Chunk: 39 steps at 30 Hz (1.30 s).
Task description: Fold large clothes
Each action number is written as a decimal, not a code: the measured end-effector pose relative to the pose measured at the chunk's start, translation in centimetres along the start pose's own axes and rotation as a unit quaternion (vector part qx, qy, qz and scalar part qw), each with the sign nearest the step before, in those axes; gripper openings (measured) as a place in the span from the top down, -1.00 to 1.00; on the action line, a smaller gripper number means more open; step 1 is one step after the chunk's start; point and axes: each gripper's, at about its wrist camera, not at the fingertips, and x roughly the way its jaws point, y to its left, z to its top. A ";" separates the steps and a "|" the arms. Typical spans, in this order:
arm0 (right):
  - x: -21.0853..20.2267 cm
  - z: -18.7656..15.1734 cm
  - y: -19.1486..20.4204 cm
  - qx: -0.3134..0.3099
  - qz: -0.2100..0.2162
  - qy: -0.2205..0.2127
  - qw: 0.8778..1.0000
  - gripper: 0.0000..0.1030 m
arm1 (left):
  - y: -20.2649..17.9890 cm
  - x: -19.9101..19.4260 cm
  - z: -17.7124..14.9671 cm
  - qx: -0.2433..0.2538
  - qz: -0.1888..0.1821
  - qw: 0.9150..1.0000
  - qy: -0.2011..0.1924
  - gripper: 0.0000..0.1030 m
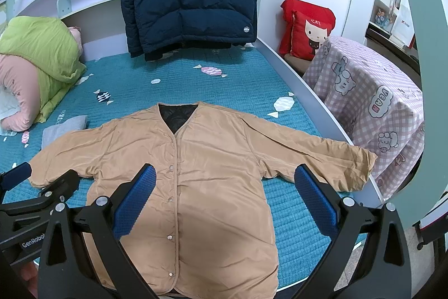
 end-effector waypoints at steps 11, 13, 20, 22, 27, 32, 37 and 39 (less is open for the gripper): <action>0.0 0.1 0.0 -0.001 -0.001 0.001 1.000 -0.86 | -0.1 0.0 0.0 0.000 0.000 1.000 0.000 -0.92; 0.0 0.0 0.1 0.000 0.000 0.001 1.000 -0.86 | -0.1 0.0 0.0 0.000 0.000 1.000 0.001 -0.92; -0.1 -0.1 -0.2 0.003 -0.002 0.007 1.000 -0.86 | -0.4 0.0 -0.5 0.002 -0.001 1.000 0.002 -0.92; -0.1 -0.1 -0.2 0.003 -0.002 0.008 1.000 -0.86 | -0.6 0.1 -0.7 0.003 -0.002 1.000 0.003 -0.92; 0.2 -0.2 0.1 0.003 -0.001 0.013 1.000 -0.86 | -0.6 0.2 -1.1 0.003 -0.001 1.000 0.006 -0.92; 0.6 -0.4 0.3 0.008 -0.001 0.020 1.000 -0.86 | -0.4 0.6 -1.3 0.005 -0.003 1.000 0.015 -0.92; 0.7 -0.3 0.7 0.014 0.010 0.021 1.000 -0.86 | 0.0 0.6 -1.1 0.005 -0.004 1.000 0.016 -0.92; 0.9 -0.2 1.2 0.015 0.020 0.022 0.999 -0.86 | 0.7 0.7 -1.0 -0.002 -0.003 1.000 0.016 -0.92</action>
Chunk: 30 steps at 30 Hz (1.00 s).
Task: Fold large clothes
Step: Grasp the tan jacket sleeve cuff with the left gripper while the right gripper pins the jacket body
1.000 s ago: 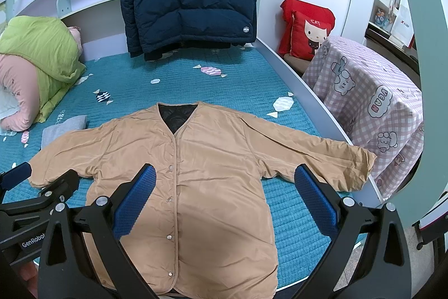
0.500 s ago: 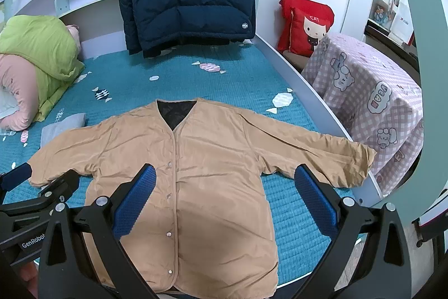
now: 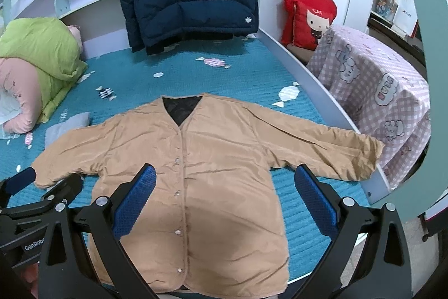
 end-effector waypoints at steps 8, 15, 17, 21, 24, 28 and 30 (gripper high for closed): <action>1.3 1.2 4.4 -0.029 0.051 0.010 0.998 -0.85 | 5.0 0.8 0.3 -0.055 0.009 0.998 0.013 -0.92; 3.7 2.7 10.3 -0.086 0.093 0.024 0.992 -0.85 | 11.4 2.3 0.2 -0.118 0.021 0.992 0.042 -0.91; 5.0 3.2 12.2 -0.101 0.107 0.033 0.989 -0.85 | 13.8 3.1 -0.1 -0.145 0.024 0.987 0.058 -0.91; 7.6 3.9 15.7 -0.131 0.130 0.048 0.982 -0.84 | 19.0 4.6 -1.1 -0.195 0.076 0.975 0.076 -0.92; 10.4 4.2 18.3 -0.154 0.129 0.065 0.977 -0.82 | 23.2 6.0 -2.0 -0.230 0.121 0.961 0.096 -0.92; 14.7 4.7 20.8 -0.158 0.148 0.106 0.970 -0.29 | 30.2 8.4 -3.5 -0.287 0.153 0.938 0.121 -0.92; 17.5 4.9 21.9 -0.150 0.155 0.136 0.967 -0.07 | 32.9 9.7 -4.1 -0.308 0.153 0.930 0.133 -0.92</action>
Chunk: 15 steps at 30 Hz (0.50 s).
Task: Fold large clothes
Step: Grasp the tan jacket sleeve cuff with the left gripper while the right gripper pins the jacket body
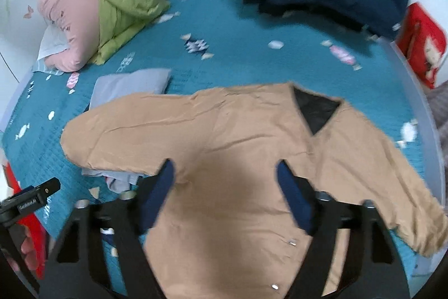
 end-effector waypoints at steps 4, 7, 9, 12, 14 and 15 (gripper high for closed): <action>4.6 1.9 -0.4 0.025 0.032 0.046 0.998 0.35 | 4.0 4.0 2.9 -0.055 -0.033 0.997 0.035 -0.91; 8.0 3.0 -0.4 0.029 0.026 0.076 0.996 0.37 | 6.3 6.9 4.6 -0.101 -0.086 0.990 0.045 -0.90; 10.4 3.4 -0.2 0.040 0.041 0.097 0.994 0.48 | 7.4 8.9 5.5 -0.131 -0.091 0.986 0.052 -0.80; 14.1 3.8 0.3 0.054 0.066 0.132 0.988 0.62 | 8.5 11.8 6.0 -0.180 -0.122 0.973 0.080 -0.46; 16.1 3.7 0.3 0.067 0.066 0.150 0.984 0.65 | 9.2 13.8 6.2 -0.213 -0.160 0.961 0.079 -0.16; 17.5 3.6 0.4 0.076 0.074 0.171 0.980 0.66 | 9.5 14.7 6.2 -0.230 -0.186 0.952 0.084 0.01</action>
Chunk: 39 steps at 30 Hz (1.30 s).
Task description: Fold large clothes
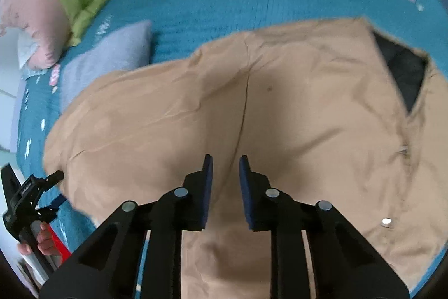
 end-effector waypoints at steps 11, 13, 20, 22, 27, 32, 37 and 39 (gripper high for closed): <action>3.0 1.7 1.1 0.000 -0.022 0.001 1.000 0.68 | -5.6 -9.3 -1.8 0.088 -0.061 0.986 -0.127 0.76; 3.0 1.8 1.1 0.000 -0.020 -0.007 1.000 0.68 | -8.8 -11.9 -3.0 0.137 -0.067 0.977 -0.146 0.78; 1.8 1.2 -0.2 0.006 0.013 -0.023 1.000 0.73 | -19.5 -15.4 -9.0 0.273 -0.060 0.940 -0.197 0.79; 0.1 0.1 -1.7 0.002 0.052 -0.050 0.997 0.81 | -22.3 -16.4 -11.2 0.306 -0.069 0.925 -0.214 0.79; -8.4 -4.2 -7.8 0.048 0.112 -0.139 0.983 0.81 | -30.5 -16.1 -18.0 0.401 -0.096 0.888 -0.203 0.79; -15.1 -10.7 -16.2 0.113 0.081 -0.220 0.966 0.81 | -37.5 -11.3 -25.9 0.487 -0.103 0.852 -0.161 0.79; -18.6 -18.2 -25.1 0.210 0.010 -0.255 0.944 0.81 | -42.4 -1.5 -35.9 0.580 -0.064 0.807 -0.089 0.79; -19.4 -21.5 -28.2 0.250 -0.014 -0.263 0.932 0.81 | -42.6 2.4 -39.2 0.604 -0.049 0.794 -0.056 0.79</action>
